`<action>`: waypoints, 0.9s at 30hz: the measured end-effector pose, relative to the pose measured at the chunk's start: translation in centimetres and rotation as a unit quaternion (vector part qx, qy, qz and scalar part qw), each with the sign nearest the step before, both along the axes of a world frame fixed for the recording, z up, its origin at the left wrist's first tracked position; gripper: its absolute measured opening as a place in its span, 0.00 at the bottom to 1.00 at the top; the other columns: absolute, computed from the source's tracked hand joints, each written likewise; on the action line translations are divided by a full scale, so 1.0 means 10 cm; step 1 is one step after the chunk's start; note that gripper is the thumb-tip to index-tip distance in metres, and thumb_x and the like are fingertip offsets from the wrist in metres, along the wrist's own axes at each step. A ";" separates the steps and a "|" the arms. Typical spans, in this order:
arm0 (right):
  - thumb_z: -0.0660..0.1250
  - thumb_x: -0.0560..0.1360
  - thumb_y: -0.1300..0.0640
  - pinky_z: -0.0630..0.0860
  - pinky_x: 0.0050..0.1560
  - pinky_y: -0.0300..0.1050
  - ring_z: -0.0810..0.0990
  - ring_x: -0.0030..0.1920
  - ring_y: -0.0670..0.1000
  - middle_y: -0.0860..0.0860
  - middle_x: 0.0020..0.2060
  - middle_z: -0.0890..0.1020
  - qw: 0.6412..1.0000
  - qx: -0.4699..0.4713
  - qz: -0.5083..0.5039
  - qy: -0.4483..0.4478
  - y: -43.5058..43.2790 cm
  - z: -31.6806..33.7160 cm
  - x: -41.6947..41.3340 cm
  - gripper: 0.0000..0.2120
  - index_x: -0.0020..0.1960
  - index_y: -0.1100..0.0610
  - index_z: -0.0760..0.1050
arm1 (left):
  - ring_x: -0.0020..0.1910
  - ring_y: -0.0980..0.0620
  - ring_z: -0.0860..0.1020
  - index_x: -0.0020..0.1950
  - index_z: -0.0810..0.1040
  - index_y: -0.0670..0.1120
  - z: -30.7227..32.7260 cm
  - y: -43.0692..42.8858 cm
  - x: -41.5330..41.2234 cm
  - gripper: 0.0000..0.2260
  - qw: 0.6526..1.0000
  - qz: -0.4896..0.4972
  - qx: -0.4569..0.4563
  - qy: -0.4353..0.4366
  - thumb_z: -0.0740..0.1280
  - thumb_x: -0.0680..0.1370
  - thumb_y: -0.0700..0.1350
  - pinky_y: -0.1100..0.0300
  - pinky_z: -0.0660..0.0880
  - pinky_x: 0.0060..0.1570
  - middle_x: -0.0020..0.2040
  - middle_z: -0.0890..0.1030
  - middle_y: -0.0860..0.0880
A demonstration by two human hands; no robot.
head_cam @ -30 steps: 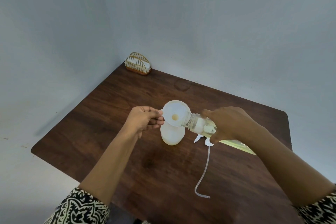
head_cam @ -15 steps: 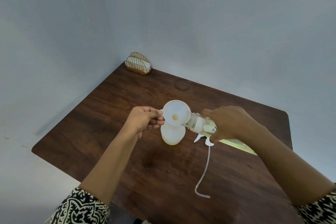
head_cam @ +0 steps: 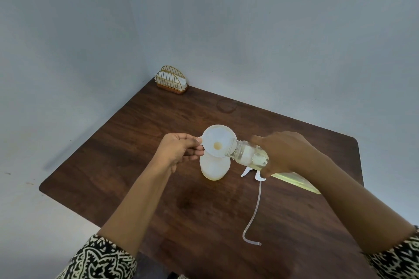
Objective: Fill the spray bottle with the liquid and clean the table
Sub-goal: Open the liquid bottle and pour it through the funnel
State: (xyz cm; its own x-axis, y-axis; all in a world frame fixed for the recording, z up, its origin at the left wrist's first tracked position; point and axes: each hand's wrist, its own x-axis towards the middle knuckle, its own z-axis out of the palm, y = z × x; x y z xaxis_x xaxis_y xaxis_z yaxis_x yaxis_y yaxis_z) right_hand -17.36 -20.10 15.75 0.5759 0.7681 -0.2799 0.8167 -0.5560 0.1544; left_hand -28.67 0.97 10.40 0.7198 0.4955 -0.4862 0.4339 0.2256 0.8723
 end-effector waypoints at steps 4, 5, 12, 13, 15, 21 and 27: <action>0.72 0.64 0.39 0.66 0.36 0.42 0.74 0.40 0.50 0.46 0.42 0.79 1.000 0.001 0.002 -0.002 -0.01 -0.01 0.00 0.31 0.63 0.45 0.66 | 0.34 0.53 0.83 0.45 0.83 0.40 -0.01 0.01 0.00 0.03 1.000 -0.003 -0.004 -0.001 0.71 0.75 0.39 0.62 0.79 0.33 0.36 0.85 0.45; 0.72 0.64 0.39 0.66 0.36 0.41 0.74 0.40 0.50 0.46 0.43 0.80 1.000 0.001 0.003 -0.002 -0.01 -0.01 0.00 0.31 0.63 0.46 0.66 | 0.34 0.53 0.83 0.44 0.83 0.40 -0.01 0.01 0.00 0.03 1.000 -0.002 -0.003 -0.002 0.71 0.75 0.39 0.63 0.79 0.33 0.36 0.85 0.45; 0.71 0.65 0.40 0.67 0.39 0.42 0.79 0.46 0.51 0.46 0.47 0.81 1.000 0.002 0.005 0.001 -0.01 -0.01 0.00 0.30 0.63 0.46 0.66 | 0.34 0.53 0.83 0.42 0.83 0.41 -0.04 0.01 0.00 0.03 1.000 -0.001 -0.002 -0.005 0.71 0.75 0.39 0.62 0.79 0.33 0.35 0.85 0.45; 0.71 0.65 0.40 0.67 0.39 0.42 0.79 0.46 0.51 0.46 0.47 0.81 1.000 0.003 0.005 0.001 -0.01 -0.01 0.00 0.30 0.63 0.46 0.66 | 0.34 0.53 0.83 0.42 0.83 0.41 -0.04 0.01 0.00 0.03 1.000 -0.001 -0.003 -0.004 0.71 0.75 0.39 0.62 0.79 0.33 0.35 0.85 0.45; 0.72 0.65 0.40 0.67 0.38 0.42 0.79 0.46 0.51 0.46 0.47 0.81 1.000 0.002 0.004 0.004 -0.01 -0.02 0.00 0.30 0.63 0.46 0.66 | 0.34 0.53 0.83 0.42 0.83 0.41 -0.04 0.02 0.00 0.03 1.000 -0.002 -0.004 -0.005 0.71 0.75 0.39 0.62 0.79 0.33 0.35 0.85 0.45; 0.72 0.64 0.40 0.65 0.35 0.41 0.78 0.44 0.50 0.46 0.45 0.81 1.000 -0.005 0.002 0.001 0.00 -0.01 0.01 0.29 0.61 0.46 0.66 | 0.33 0.54 0.83 0.43 0.83 0.41 -0.05 0.01 -0.01 0.03 1.000 -0.001 -0.008 -0.008 0.71 0.75 0.39 0.63 0.78 0.31 0.34 0.85 0.46; 0.72 0.64 0.40 0.65 0.35 0.41 0.77 0.44 0.50 0.46 0.47 0.81 1.000 -0.004 -0.001 0.009 0.00 0.00 0.01 0.30 0.62 0.46 0.67 | 0.33 0.53 0.83 0.42 0.83 0.41 -0.05 0.02 -0.01 0.03 1.000 -0.002 -0.007 -0.007 0.71 0.75 0.40 0.64 0.78 0.31 0.35 0.85 0.45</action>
State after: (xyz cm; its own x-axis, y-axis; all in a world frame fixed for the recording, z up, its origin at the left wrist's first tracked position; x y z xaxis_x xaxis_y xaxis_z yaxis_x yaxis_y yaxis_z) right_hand -17.25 -20.06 15.73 0.5719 0.7653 -0.2954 0.8186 -0.5560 0.1444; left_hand -28.73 1.17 9.88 0.7285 0.4862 -0.4825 0.4223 0.2357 0.8753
